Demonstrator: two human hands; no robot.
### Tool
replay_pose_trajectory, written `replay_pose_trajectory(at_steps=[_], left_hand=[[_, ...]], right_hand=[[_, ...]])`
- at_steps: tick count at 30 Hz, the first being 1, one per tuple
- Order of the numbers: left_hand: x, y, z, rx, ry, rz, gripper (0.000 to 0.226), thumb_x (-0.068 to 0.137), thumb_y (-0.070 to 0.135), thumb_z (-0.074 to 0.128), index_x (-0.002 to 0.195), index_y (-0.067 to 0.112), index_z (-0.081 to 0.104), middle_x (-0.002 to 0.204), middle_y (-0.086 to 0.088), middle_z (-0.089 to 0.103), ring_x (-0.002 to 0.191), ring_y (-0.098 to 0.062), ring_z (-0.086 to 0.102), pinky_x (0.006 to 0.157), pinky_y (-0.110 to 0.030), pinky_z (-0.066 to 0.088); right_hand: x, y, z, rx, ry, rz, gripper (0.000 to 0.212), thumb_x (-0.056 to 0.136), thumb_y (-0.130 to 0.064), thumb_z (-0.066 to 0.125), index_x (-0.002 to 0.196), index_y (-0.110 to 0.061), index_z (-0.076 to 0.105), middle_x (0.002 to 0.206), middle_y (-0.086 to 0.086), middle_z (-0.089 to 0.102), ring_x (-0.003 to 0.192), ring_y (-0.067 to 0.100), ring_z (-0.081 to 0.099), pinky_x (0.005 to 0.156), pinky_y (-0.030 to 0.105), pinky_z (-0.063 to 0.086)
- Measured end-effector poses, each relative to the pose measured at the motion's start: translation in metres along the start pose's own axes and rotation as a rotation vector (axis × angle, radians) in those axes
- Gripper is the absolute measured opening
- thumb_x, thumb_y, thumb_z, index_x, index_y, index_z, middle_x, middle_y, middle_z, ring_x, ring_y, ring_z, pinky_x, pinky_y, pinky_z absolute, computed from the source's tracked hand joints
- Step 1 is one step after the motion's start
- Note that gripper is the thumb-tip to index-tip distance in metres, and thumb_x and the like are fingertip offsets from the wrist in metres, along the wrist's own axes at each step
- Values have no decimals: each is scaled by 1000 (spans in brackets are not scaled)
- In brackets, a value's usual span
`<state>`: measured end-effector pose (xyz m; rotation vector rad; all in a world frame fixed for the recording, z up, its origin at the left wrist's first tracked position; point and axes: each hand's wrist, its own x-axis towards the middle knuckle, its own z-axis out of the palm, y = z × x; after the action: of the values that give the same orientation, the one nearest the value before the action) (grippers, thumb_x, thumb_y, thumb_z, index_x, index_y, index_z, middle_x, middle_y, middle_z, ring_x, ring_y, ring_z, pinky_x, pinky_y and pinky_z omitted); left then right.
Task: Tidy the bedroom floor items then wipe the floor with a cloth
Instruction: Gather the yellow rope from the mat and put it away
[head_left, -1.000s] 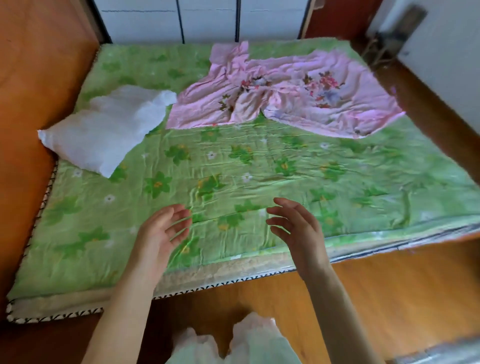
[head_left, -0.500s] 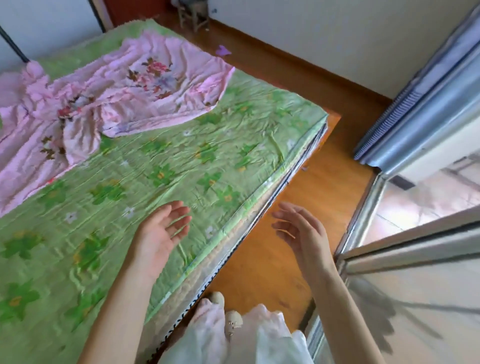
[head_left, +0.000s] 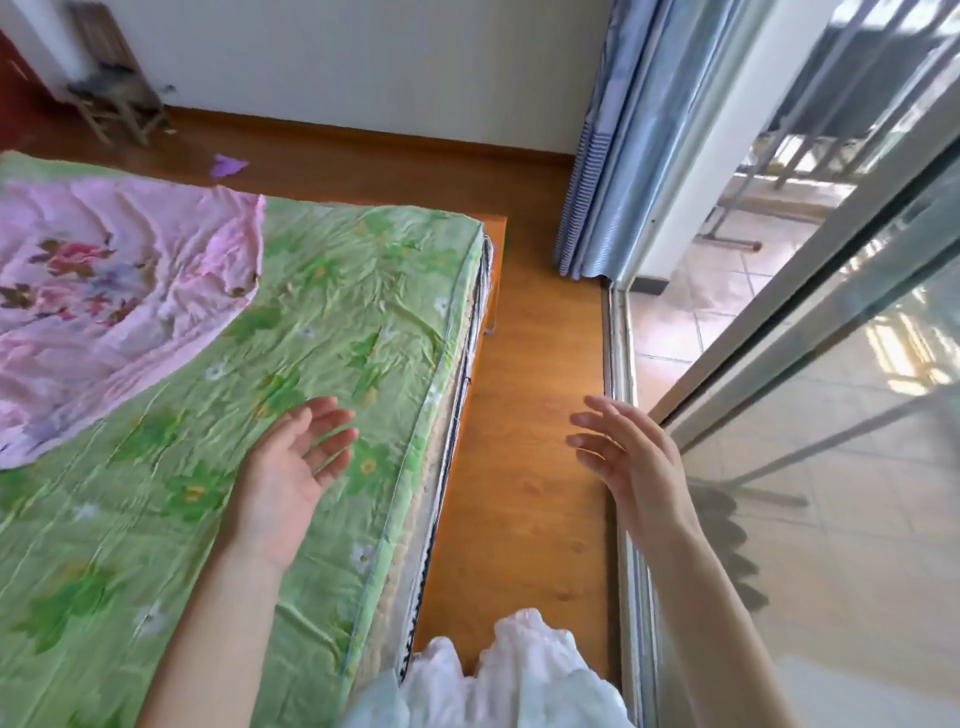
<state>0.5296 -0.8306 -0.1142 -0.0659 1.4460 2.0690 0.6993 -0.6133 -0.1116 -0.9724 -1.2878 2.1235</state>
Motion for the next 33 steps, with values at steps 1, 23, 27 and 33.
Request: replay_pose_trajectory(at_steps=[1,23,27,33], left_hand=[[8,2,1,-1,-4,-7,35,95,16,37,81,18,69,78,3,70,70,-8,66,61,-17,53],[251,-10,219,29,-55,13,33,96,9,37,82,17,66,77,2,70,69,-8,66,61,-16,52],[288,-12,246,29,-8,10,31,96,9,37,84,17,64,75,4,69,69,-7,65,60,-15,52],[357,-5,280,25,-6,-30,24,96,11,37,90,14,60,75,3,69,68,-7,65,60,-16,53]], right_hand=[[5,-1,-4,-6,21,-9,15,94,-12,51,96,-11,65,80,3,70,68,16,65,61,20,52],[276,-121,-78,-81,101,-61,17,95,-13,49,98,-12,66,80,2,71,72,15,67,66,21,53],[324,-138,-86,-110,91,-52,17,95,-13,49,99,-11,65,83,4,71,75,16,67,68,22,54],[399,-150,-79,-106,93,-43,17,94,-12,50,100,-11,66,85,5,71,76,19,67,66,22,53]])
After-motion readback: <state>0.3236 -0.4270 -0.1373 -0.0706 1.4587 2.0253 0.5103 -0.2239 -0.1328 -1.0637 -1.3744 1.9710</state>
